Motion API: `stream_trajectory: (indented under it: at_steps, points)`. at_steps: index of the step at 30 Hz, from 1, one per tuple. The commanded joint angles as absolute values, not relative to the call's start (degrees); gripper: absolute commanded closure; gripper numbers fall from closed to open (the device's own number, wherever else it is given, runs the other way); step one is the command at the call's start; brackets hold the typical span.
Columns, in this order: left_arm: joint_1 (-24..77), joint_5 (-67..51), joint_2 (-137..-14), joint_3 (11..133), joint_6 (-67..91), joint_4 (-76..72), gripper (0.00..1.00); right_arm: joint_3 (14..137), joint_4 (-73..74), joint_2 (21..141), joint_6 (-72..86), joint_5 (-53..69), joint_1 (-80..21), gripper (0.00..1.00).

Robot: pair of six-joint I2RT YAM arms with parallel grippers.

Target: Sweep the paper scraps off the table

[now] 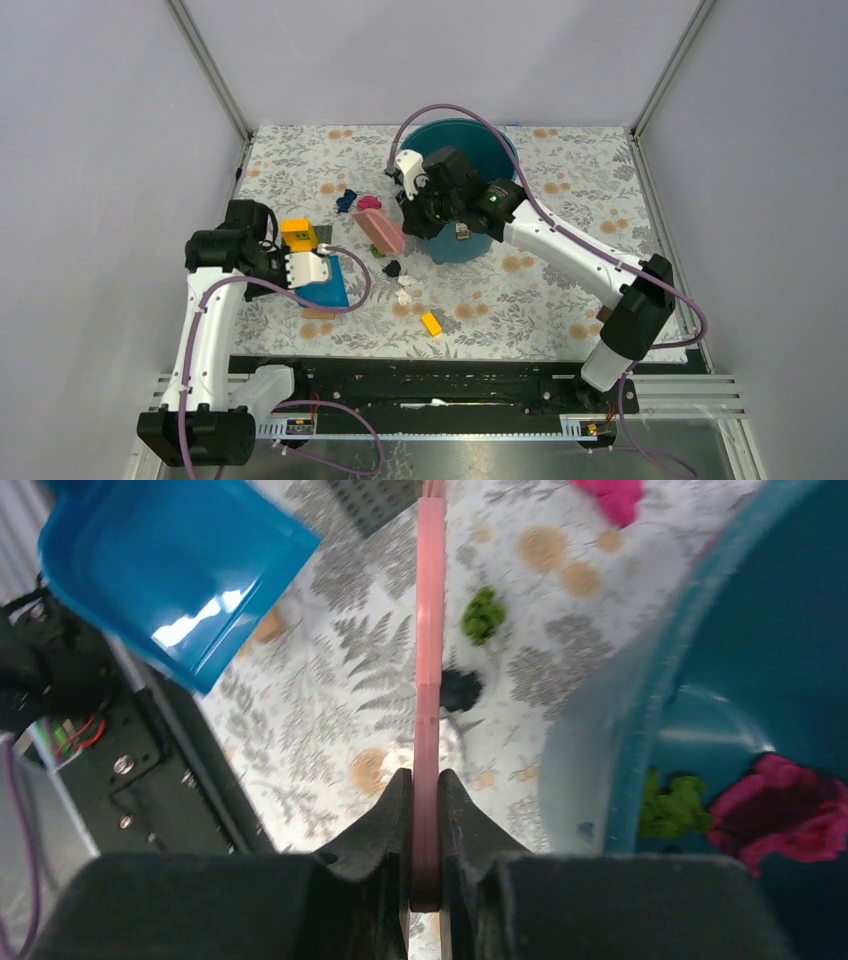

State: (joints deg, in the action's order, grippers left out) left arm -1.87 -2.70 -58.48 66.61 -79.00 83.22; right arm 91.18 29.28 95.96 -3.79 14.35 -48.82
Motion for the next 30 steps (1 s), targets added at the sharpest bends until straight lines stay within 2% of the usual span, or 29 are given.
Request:
stream_trajectory:
  at_steps: [1, 6, 11, 20, 30]
  points:
    - [1.7, -6.6, -58.0, 63.0, -80.2, 78.8, 1.0, 95.7, 29.0, 97.5, -3.1, 0.5, -48.6, 1.0]
    - [6.0, -4.7, -61.7, 59.4, -71.3, 71.3, 1.0, 100.0, 32.6, 101.3, -1.8, -5.4, -49.4, 1.0]
    - [8.7, -4.4, -65.1, 58.5, -64.2, 65.9, 1.0, 104.6, 39.0, 105.2, -1.8, -6.1, -52.2, 1.0]
    - [9.4, -1.7, -63.9, 53.2, -65.0, 61.1, 1.0, 100.1, 38.8, 104.5, -2.5, -9.3, -53.8, 1.0]
    - [11.4, 3.8, -69.5, 52.6, -59.9, 55.5, 1.0, 102.4, 38.2, 110.7, -1.7, -12.6, -56.7, 1.0]
